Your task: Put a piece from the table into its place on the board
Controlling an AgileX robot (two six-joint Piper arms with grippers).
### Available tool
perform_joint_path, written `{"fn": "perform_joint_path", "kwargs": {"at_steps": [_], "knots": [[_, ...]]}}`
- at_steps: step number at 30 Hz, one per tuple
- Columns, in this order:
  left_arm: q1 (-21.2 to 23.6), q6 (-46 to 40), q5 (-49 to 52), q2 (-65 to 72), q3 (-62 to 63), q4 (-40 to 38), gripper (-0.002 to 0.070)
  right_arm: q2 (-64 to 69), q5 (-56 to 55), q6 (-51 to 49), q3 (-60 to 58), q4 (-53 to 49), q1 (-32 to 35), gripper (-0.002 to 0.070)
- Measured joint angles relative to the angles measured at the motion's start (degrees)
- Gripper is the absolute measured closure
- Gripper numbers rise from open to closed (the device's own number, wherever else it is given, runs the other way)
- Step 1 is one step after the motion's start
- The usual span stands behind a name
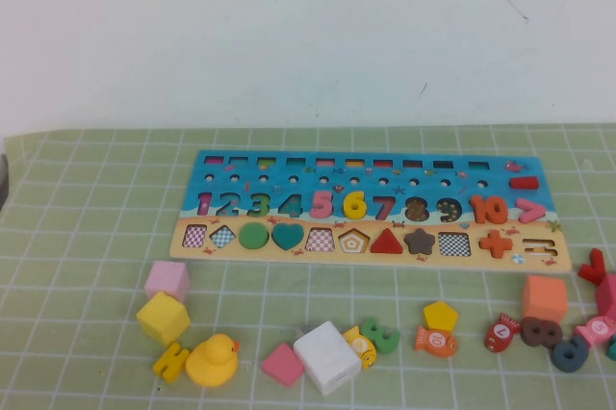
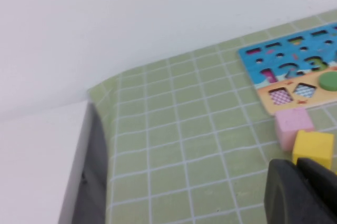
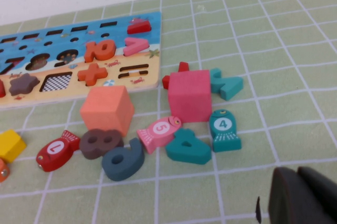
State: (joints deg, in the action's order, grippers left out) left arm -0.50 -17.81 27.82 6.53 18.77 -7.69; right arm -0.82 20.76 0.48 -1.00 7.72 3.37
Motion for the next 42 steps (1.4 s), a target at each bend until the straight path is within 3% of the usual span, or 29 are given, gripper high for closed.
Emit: {"fn": "perform_joint_path", "kwargs": {"at_steps": [7,15,25,33,42], "knots": [[2.69,0.89,-0.35,-3.95,-5.04,-0.12,0.0677,0.00,0.00,0.00,0.00,0.00,0.00,0.0679],[2.69,0.89,-20.56,-6.49,-19.77,-9.96,0.0677,0.00,0.00,0.00,0.00,0.00,0.00,0.0679],[1.09,1.54,-14.09,-7.29,-19.89,-8.27,0.0677,0.00,0.00,0.00,0.00,0.09,0.00,0.0678],[-4.12,15.19,-10.00,-7.29,-19.79,3.68,0.0677,0.00,0.00,0.00,0.00,0.09,0.00,0.0679],[-4.23,16.81,-9.68,-7.29,-19.79,5.62,0.0677,0.00,0.00,0.00,0.00,0.09,0.00,0.0679]]}}
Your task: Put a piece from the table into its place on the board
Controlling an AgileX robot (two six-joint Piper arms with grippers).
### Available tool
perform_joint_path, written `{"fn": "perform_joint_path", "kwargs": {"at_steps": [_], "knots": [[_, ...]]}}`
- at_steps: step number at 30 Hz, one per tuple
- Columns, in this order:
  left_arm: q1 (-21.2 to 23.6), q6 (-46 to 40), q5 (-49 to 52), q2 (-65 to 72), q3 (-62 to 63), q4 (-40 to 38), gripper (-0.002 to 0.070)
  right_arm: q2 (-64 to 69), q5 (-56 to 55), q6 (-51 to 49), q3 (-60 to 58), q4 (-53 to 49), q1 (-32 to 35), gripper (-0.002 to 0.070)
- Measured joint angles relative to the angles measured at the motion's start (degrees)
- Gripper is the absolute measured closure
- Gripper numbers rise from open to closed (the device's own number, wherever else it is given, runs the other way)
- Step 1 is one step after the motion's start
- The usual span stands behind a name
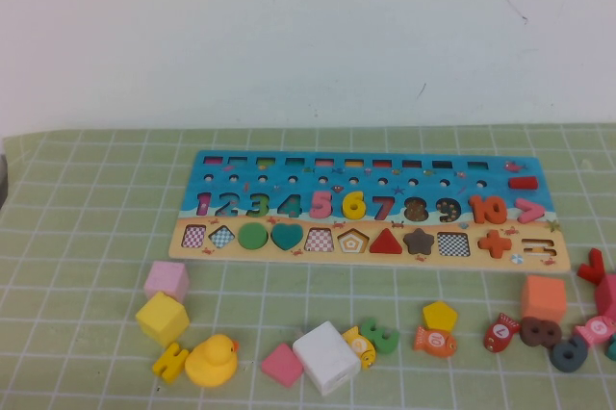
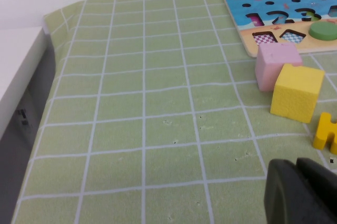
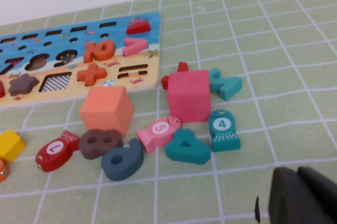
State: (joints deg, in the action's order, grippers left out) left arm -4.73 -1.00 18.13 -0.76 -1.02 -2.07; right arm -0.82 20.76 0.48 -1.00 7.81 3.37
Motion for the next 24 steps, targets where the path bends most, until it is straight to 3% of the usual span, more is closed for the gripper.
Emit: {"fn": "perform_joint_path", "kwargs": {"at_steps": [24], "knots": [[1.30,0.00,0.11,0.00,0.00,0.24,0.0677,0.00,0.00,-0.48,0.00,0.00,0.00,0.0679]]}}
